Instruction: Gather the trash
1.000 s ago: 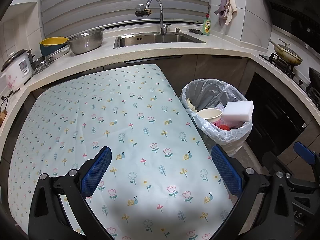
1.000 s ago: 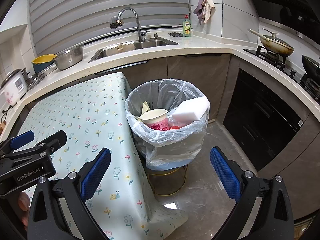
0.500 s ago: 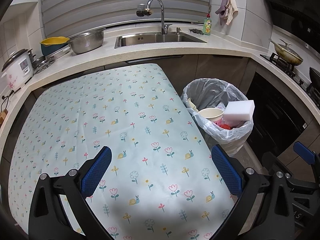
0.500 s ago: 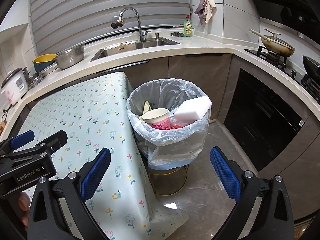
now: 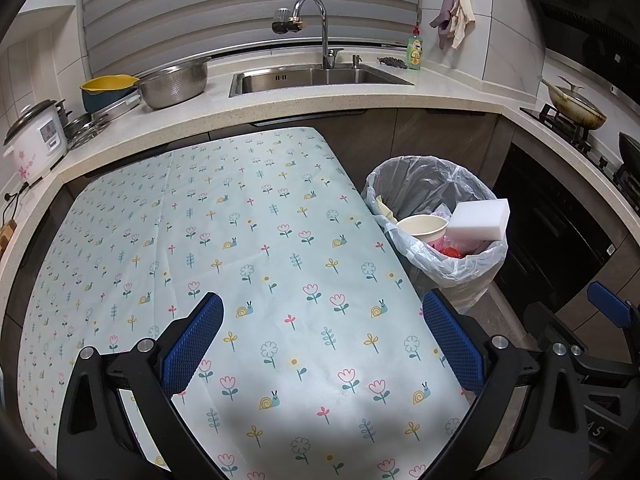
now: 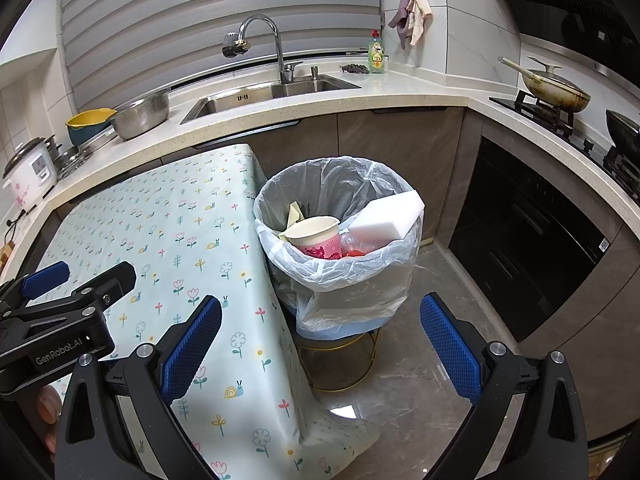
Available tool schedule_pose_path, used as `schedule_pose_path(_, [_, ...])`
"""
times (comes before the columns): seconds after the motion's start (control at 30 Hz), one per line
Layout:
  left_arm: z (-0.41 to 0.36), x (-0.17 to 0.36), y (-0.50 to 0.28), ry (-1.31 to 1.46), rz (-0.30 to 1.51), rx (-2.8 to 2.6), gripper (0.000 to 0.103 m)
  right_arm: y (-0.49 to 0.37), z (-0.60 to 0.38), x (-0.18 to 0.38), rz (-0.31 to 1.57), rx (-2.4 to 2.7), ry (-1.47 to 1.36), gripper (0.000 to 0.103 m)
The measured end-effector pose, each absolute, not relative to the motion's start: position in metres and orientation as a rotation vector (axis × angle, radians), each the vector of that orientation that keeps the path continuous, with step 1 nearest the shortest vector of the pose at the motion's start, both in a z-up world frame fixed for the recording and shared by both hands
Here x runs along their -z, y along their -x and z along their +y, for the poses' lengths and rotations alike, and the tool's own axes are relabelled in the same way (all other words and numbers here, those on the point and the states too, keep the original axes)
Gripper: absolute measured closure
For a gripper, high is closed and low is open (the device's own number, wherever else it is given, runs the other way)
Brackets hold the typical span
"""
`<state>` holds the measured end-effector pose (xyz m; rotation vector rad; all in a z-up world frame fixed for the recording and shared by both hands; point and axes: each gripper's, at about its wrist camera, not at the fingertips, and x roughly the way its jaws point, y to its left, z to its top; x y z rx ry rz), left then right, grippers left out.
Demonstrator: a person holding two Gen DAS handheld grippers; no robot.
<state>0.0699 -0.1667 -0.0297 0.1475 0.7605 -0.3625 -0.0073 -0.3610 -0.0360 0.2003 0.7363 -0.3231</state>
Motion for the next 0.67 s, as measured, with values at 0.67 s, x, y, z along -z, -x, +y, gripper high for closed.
schedule_pose_path(0.67, [-0.1756,0.0325,-0.0687,-0.157,0.761,0.356,0.007,0.0075,-0.3646,0.0421,0.737,0.326,-0.216,0.007])
